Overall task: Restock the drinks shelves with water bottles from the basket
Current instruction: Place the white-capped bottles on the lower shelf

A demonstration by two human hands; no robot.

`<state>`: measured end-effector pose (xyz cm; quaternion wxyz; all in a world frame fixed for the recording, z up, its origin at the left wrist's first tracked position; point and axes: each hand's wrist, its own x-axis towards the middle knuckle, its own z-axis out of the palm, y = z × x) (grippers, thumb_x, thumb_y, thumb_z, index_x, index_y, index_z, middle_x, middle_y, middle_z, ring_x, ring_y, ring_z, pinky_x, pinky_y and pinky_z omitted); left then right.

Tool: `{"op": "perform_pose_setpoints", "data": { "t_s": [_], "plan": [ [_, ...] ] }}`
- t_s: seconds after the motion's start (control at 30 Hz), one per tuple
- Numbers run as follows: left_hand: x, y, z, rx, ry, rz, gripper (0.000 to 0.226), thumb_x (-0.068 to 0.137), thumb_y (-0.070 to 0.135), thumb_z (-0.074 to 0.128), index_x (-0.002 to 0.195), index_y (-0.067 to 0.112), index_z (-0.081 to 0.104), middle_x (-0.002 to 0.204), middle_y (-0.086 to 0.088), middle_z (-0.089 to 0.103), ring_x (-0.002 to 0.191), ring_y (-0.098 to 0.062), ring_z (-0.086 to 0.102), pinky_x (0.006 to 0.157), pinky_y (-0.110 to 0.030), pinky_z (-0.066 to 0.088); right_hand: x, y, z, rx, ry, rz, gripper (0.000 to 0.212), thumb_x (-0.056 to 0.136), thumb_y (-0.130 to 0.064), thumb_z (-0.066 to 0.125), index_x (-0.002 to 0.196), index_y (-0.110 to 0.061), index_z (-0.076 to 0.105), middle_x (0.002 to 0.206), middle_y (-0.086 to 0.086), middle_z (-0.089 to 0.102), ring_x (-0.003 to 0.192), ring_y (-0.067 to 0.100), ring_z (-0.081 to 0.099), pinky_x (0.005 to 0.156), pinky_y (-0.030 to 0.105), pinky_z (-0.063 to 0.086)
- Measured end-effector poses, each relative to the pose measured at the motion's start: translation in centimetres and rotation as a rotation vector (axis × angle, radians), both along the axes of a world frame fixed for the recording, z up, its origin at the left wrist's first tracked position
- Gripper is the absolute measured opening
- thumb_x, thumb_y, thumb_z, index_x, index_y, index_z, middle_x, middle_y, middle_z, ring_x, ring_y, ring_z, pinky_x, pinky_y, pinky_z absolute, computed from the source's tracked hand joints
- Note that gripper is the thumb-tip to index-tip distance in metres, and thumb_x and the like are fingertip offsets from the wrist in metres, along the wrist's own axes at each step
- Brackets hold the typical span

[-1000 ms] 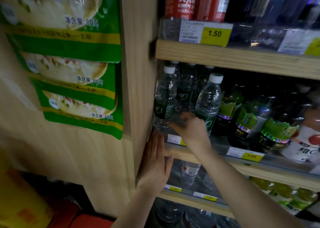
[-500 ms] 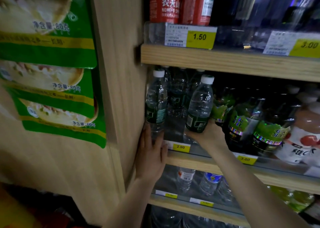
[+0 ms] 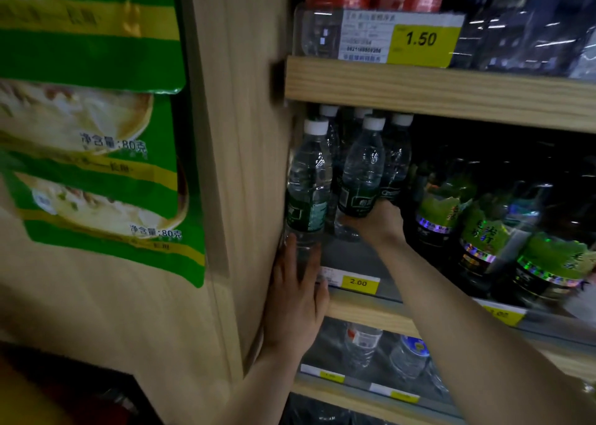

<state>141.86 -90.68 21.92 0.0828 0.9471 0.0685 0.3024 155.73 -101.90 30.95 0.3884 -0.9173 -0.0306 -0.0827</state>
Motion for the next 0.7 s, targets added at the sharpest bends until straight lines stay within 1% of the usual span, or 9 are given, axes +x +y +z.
{"op": "perform_pose_setpoints", "data": {
  "t_s": [0.1,0.17,0.23,0.27,0.33,0.4,0.47,0.53,0.7],
  "plan": [
    [-0.1,-0.1,0.0,0.013,-0.001,0.011,0.051,0.092,0.035,0.031,0.139,0.019,0.044,0.15,-0.021,0.031,0.127,-0.033,0.047,0.104,-0.042,0.04,-0.5,0.0,0.2,0.019,-0.009,0.011,0.059,0.067,-0.041,0.08,0.111,-0.006,0.064,0.112,0.017,0.067,0.104,0.03,0.062,0.071,0.027,0.043],
    [-0.1,-0.2,-0.2,-0.001,-0.011,0.023,0.053,0.092,0.037,0.03,0.141,0.018,0.038,0.15,-0.023,0.029,0.13,-0.034,0.044,0.107,-0.042,0.035,-1.6,-0.4,0.4,0.052,-0.083,-0.003,0.065,0.067,-0.045,0.078,0.114,-0.004,0.059,0.106,0.016,0.068,0.101,0.031,0.063,0.07,0.027,0.044],
    [-0.4,-0.1,-0.6,0.005,0.006,0.04,0.058,0.092,0.04,0.029,0.144,0.016,0.03,0.151,-0.024,0.025,0.131,-0.034,0.042,0.107,-0.043,0.033,-3.2,-0.6,0.7,0.088,-0.185,0.02,0.066,0.067,-0.049,0.076,0.113,-0.005,0.057,0.081,0.006,0.067,0.082,0.023,0.064,0.057,0.022,0.042],
    [-0.5,-0.1,-0.8,0.003,0.015,0.035,0.06,0.092,0.042,0.029,0.146,0.015,0.026,0.151,-0.024,0.022,0.132,-0.034,0.041,0.107,-0.043,0.034,-3.9,-0.3,1.0,0.093,-0.213,0.065,0.064,0.066,-0.05,0.076,0.111,-0.008,0.059,0.068,-0.002,0.062,0.068,0.014,0.061,0.05,0.014,0.039],
    [-0.7,0.1,-1.1,-0.023,0.012,0.014,0.061,0.093,0.043,0.03,0.147,0.015,0.024,0.153,-0.023,0.018,0.133,-0.034,0.04,0.107,-0.042,0.036,-4.9,0.8,1.2,0.072,-0.209,0.2,0.061,0.065,-0.047,0.078,0.111,-0.011,0.062,0.057,-0.009,0.055,0.054,0.001,0.052,0.045,0.008,0.039],
    [-0.8,0.1,-1.1,-0.04,0.004,0.01,0.059,0.094,0.044,0.029,0.146,0.016,0.026,0.153,-0.022,0.019,0.135,-0.034,0.037,0.108,-0.043,0.035,-4.9,2.0,1.1,0.061,-0.168,0.308,0.056,0.065,-0.039,0.081,0.112,-0.013,0.063,0.068,-0.005,0.063,0.059,0.002,0.054,0.047,0.004,0.037],
    [-0.9,0.0,-0.9,-0.038,-0.009,0.003,0.057,0.094,0.043,0.028,0.144,0.017,0.03,0.152,-0.021,0.024,0.135,-0.033,0.037,0.11,-0.043,0.03,-4.4,3.0,0.8,0.06,-0.157,0.336,0.048,0.066,-0.033,0.081,0.107,-0.013,0.065,0.088,0.003,0.07,0.077,0.011,0.06,0.053,0.006,0.035],
    [-0.9,0.1,-0.7,-0.038,-0.018,-0.015,0.055,0.094,0.042,0.029,0.142,0.016,0.035,0.151,-0.02,0.027,0.136,-0.032,0.036,0.111,-0.042,0.025,-3.6,3.5,0.4,0.046,-0.161,0.298,0.042,0.069,-0.033,0.079,0.101,-0.009,0.065,0.091,0.006,0.069,0.086,0.02,0.063,0.058,0.018,0.037],
    [-0.8,0.2,-1.0,-0.079,-0.035,-0.055,0.051,0.095,0.04,0.032,0.139,0.015,0.039,0.15,-0.021,0.029,0.136,-0.033,0.035,0.111,-0.043,0.032,-1.4,5.0,0.5,0.0,-0.165,0.186,0.042,0.076,-0.028,0.075,0.101,0.003,0.063,0.099,0.02,0.069,0.092,0.03,0.064,0.066,0.025,0.041]
  ]
}}
